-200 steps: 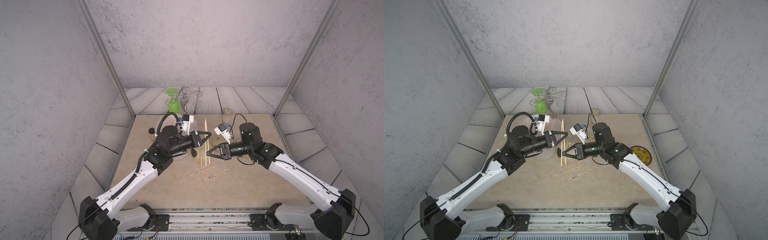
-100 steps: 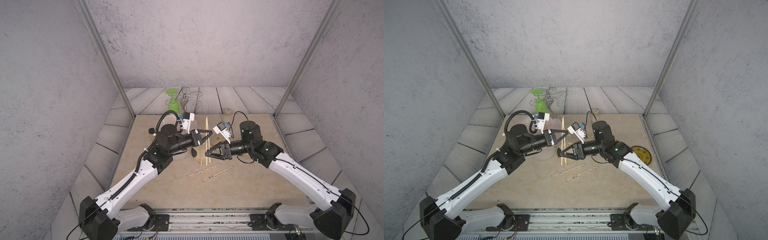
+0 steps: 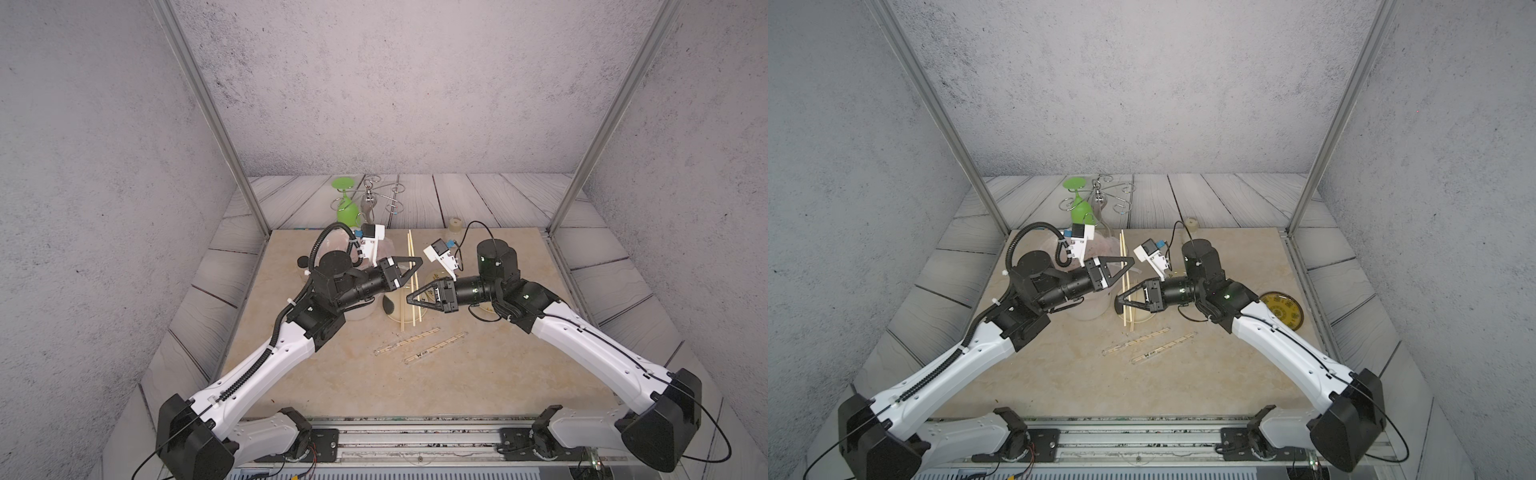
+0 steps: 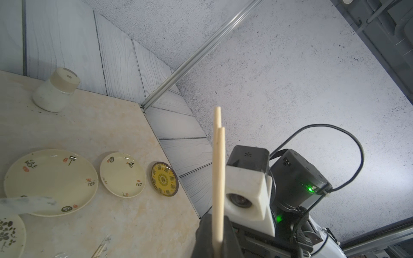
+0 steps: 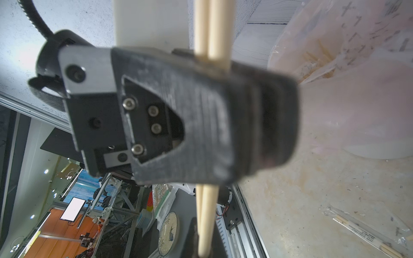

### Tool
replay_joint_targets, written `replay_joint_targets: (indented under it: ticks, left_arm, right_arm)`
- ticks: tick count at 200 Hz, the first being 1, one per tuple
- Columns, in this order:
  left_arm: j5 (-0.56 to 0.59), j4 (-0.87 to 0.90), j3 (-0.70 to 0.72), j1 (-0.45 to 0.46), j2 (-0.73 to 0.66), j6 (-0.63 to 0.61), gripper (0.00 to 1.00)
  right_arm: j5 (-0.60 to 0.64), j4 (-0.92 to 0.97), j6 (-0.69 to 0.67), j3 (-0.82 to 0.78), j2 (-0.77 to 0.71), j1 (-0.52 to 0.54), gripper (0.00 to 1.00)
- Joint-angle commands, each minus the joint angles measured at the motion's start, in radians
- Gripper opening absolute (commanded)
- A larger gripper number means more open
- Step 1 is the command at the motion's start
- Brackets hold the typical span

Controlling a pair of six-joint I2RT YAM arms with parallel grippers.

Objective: Remove the packaging of disposable chopsticks
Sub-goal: Adjust the disposable chopsticks, then place the disposable chopsticks on the plate.

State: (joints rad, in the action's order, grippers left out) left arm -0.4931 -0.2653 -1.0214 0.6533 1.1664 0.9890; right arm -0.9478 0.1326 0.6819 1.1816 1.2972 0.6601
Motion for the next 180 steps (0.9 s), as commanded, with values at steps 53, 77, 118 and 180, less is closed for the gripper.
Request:
replay_joint_targets:
  ticks: [53,77,118,180]
  left_arm:
    - [0.123,0.039,-0.024,-0.045,-0.015,0.003,0.43]
    - [0.127,0.069,-0.026,-0.078,-0.028,-0.012,0.43]
    - [0.133,0.287,-0.102,-0.121,-0.087,-0.248,0.43]
    - [0.33,0.514,-0.118,-0.136,-0.187,-0.595,0.43]
  right_arm:
    - [0.006,0.13,0.017,-0.01,0.003,-0.023,0.0]
    - [0.023,0.215,-0.009,-0.022,-0.014,-0.076,0.0]
    - [0.111,0.541,-0.229,0.01,0.081,-0.256,0.0]
    - [0.253,0.671,-0.396,0.22,0.519,-0.337,0.0]
